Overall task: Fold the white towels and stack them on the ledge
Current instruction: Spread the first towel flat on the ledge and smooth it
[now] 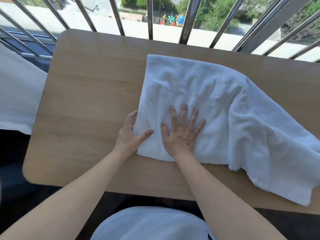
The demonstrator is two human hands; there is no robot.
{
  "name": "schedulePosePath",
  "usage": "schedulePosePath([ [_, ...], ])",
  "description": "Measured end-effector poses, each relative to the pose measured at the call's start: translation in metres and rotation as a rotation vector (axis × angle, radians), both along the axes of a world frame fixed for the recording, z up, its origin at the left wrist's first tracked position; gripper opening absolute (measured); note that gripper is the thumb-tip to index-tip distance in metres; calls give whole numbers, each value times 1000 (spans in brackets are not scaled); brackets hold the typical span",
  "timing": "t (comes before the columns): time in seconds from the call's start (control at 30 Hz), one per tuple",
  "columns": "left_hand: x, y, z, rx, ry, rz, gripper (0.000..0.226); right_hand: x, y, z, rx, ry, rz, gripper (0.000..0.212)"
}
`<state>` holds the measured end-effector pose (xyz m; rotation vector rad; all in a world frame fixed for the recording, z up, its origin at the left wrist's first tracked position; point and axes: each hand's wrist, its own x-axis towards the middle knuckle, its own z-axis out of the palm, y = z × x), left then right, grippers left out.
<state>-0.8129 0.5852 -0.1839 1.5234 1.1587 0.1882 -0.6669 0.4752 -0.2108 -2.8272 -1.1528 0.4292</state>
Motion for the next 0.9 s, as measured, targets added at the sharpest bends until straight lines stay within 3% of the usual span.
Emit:
schedulePosePath([
  [0.13,-9,-8,-4,3,-46,59,78,0,2,-4,7,-32,15,69],
  [0.3,-25,-13,-6,68,124,-43,66,-2,4,-4,3,-53,9,68],
  [0.53,-32,-13,-12,124,128,-15,24,-3,6,-1,-11,-46,2,67],
  [0.67,-31,-17,-10,88,84,32,17,-1,5,0,-33,-26,4,66],
  [0.9,-31,-20,-2,345,189,22,15,-1,5,9,-14,20,-30,65],
])
